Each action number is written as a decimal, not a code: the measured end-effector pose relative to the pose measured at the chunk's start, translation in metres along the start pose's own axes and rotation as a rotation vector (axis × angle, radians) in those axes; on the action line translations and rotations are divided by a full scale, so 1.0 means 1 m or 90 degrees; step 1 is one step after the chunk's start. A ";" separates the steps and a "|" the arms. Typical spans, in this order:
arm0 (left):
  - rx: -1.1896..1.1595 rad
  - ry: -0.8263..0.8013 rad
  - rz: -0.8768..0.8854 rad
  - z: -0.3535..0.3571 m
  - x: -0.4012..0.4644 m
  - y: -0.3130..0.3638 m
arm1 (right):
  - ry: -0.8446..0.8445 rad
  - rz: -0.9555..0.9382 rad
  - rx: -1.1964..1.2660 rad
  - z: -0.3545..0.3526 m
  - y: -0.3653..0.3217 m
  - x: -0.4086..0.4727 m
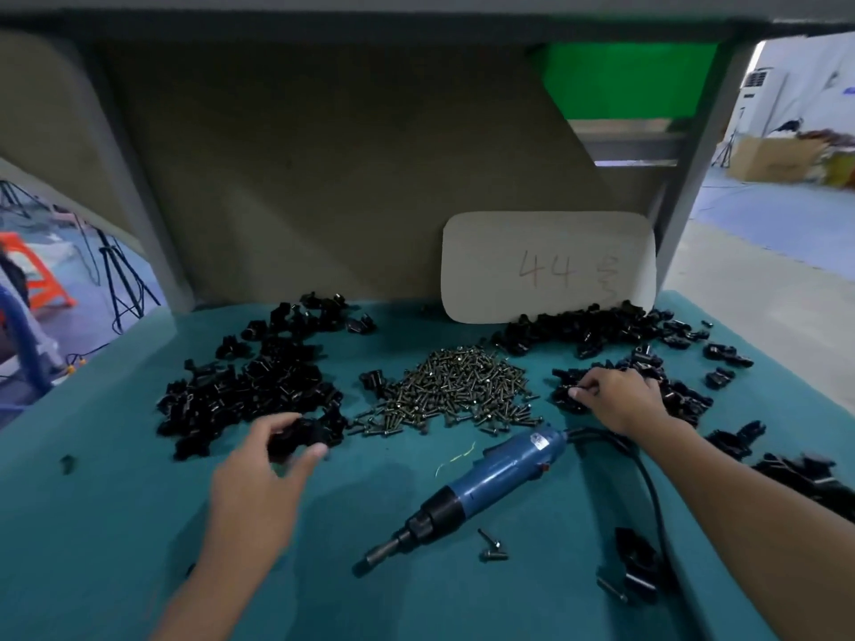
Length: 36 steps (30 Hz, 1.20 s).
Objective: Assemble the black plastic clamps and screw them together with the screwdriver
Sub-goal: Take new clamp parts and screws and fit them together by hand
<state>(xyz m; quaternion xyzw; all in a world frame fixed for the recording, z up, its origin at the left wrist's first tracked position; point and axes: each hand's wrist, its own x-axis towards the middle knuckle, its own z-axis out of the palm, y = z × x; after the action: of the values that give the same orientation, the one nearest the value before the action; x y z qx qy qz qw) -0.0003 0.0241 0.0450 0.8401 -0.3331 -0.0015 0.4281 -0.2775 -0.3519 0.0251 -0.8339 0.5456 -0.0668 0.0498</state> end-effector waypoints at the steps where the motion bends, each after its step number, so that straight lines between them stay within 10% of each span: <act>1: -0.065 -0.014 -0.003 0.002 -0.014 0.006 | 0.010 0.005 0.016 0.001 -0.002 0.000; 8: -0.423 -0.102 -0.112 0.024 -0.056 0.020 | 0.137 -0.061 0.486 -0.039 -0.043 -0.074; 13: -0.484 -0.157 -0.040 0.033 -0.067 0.024 | -0.044 -0.156 0.950 -0.044 -0.105 -0.188; 26: -0.538 -0.337 0.087 0.040 -0.090 0.018 | -0.086 -0.208 1.011 -0.003 -0.149 -0.244; 36: -0.449 -0.232 0.147 0.040 -0.090 0.023 | -0.021 -0.225 0.993 0.005 -0.150 -0.246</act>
<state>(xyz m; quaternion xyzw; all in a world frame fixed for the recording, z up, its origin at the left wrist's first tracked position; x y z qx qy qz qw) -0.0942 0.0364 0.0109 0.5851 -0.4746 -0.2162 0.6211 -0.2389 -0.0663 0.0295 -0.6336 0.2004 -0.4240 0.6154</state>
